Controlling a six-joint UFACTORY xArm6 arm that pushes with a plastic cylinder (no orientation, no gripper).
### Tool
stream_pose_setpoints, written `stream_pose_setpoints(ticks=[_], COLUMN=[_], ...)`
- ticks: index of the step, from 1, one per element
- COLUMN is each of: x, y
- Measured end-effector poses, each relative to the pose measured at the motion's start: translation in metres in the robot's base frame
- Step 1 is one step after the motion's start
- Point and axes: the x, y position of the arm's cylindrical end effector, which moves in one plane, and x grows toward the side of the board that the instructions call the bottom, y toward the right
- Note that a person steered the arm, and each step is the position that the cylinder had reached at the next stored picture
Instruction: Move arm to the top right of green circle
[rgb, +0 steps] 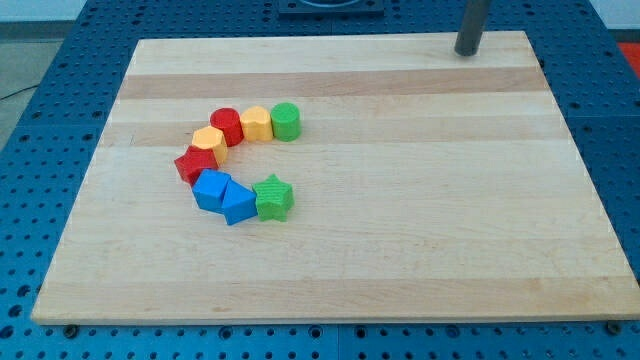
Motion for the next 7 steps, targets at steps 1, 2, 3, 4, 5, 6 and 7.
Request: stream_pose_setpoints(ticks=[1, 2, 3, 4, 5, 6, 7], x=[0.049, 0.128, 0.189, 0.192, 0.180, 0.201, 0.166], y=[0.000, 0.000, -0.017, -0.041, -0.034, -0.079, -0.088])
